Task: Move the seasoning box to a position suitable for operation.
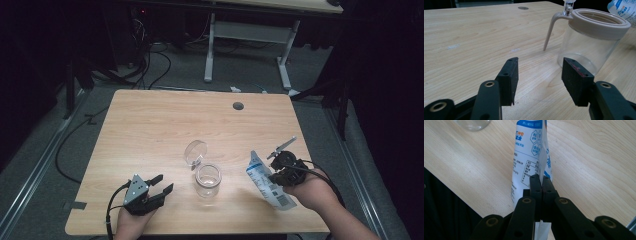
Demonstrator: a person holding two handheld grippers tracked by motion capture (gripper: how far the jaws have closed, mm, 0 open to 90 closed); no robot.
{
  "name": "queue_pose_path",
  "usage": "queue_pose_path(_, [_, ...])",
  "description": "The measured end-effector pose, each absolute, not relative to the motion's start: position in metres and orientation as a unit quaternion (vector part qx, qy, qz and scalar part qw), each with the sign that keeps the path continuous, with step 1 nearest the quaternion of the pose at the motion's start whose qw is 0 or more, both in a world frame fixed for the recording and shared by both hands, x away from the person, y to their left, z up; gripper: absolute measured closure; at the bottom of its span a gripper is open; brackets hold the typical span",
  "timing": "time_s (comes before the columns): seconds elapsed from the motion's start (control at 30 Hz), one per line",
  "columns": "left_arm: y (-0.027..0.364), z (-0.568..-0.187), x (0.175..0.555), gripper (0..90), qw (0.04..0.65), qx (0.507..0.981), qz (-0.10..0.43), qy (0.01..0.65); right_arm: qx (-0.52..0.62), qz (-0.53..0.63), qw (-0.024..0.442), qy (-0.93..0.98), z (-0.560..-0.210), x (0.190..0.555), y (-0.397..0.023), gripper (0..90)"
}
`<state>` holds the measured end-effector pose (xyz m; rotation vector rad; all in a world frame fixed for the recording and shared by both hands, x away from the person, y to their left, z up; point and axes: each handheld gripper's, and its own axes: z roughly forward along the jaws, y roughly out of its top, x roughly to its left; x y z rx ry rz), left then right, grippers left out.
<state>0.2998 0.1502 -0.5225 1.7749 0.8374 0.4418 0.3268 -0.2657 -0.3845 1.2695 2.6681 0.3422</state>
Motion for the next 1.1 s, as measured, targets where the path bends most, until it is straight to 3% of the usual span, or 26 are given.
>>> queue_pose_path(0.53, [0.143,-0.524,0.296,47.9,0.540,0.750,0.183,0.335,0.438,0.098,0.083,0.890,-0.384,0.329,-0.260,90.0])
queue_pose_path(0.77, [0.127,-0.526,0.286,48.3,0.529,0.766,0.206,0.302,0.420,0.090,0.076,0.900,-0.382,0.327,-0.256,90.0])
queue_pose_path(1.1, [0.104,-0.529,0.276,45.2,0.537,0.783,0.181,0.257,0.417,0.105,0.071,0.900,-0.374,0.321,-0.245,90.0])
